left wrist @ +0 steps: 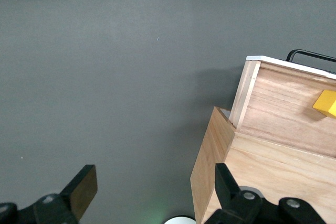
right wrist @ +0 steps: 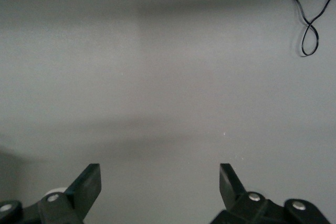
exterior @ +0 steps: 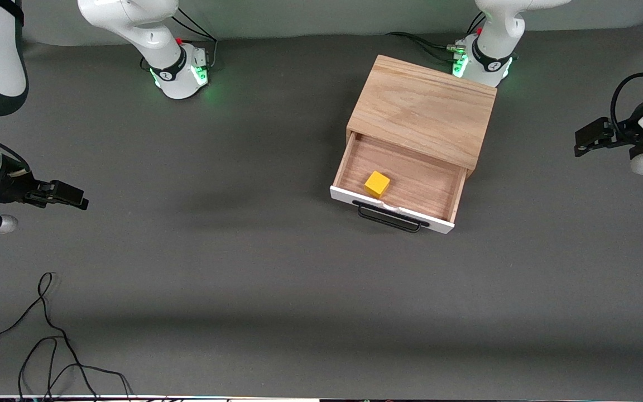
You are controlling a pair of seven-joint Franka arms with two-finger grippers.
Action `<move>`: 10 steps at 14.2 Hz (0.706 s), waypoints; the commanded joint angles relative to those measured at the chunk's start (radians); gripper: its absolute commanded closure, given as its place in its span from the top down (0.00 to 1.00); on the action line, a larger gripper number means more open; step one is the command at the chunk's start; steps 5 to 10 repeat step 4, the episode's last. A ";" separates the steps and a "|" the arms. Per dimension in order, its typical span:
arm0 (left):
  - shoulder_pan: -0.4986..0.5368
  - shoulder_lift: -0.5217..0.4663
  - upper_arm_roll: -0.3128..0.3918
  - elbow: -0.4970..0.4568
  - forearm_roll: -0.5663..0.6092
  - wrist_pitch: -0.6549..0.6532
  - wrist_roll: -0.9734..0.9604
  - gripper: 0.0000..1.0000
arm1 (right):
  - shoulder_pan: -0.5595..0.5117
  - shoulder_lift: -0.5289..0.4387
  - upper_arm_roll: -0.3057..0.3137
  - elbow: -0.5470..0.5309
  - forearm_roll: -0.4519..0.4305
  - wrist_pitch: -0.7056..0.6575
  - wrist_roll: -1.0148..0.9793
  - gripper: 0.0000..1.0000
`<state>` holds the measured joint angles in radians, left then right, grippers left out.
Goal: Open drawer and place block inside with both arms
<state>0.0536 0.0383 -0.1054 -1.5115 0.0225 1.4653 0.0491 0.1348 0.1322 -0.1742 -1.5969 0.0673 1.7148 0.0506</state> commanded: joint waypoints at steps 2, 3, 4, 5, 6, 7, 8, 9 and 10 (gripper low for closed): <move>-0.012 -0.017 0.009 -0.021 0.014 0.009 0.017 1.00 | 0.003 -0.016 -0.016 0.006 0.008 0.017 -0.035 1.00; -0.012 -0.018 0.009 -0.021 0.014 0.009 0.017 1.00 | 0.003 -0.016 -0.018 0.008 0.008 0.016 -0.034 1.00; -0.012 -0.017 0.009 -0.021 0.014 0.009 0.015 1.00 | 0.003 -0.016 -0.018 0.009 0.008 0.014 -0.032 1.00; -0.012 -0.017 0.009 -0.021 0.014 0.009 0.015 1.00 | 0.003 -0.016 -0.018 0.009 0.008 0.014 -0.032 1.00; -0.012 -0.017 0.009 -0.021 0.014 0.009 0.015 1.00 | 0.003 -0.016 -0.018 0.009 0.008 0.014 -0.032 1.00; -0.012 -0.017 0.009 -0.021 0.014 0.009 0.015 1.00 | 0.003 -0.016 -0.018 0.009 0.008 0.014 -0.032 1.00; -0.012 -0.017 0.009 -0.021 0.014 0.009 0.015 1.00 | 0.003 -0.016 -0.018 0.009 0.008 0.014 -0.032 1.00; -0.012 -0.017 0.009 -0.021 0.014 0.009 0.015 1.00 | 0.003 -0.016 -0.018 0.009 0.008 0.014 -0.032 1.00; -0.012 -0.017 0.009 -0.021 0.014 0.009 0.015 1.00 | 0.003 -0.016 -0.018 0.009 0.008 0.014 -0.032 1.00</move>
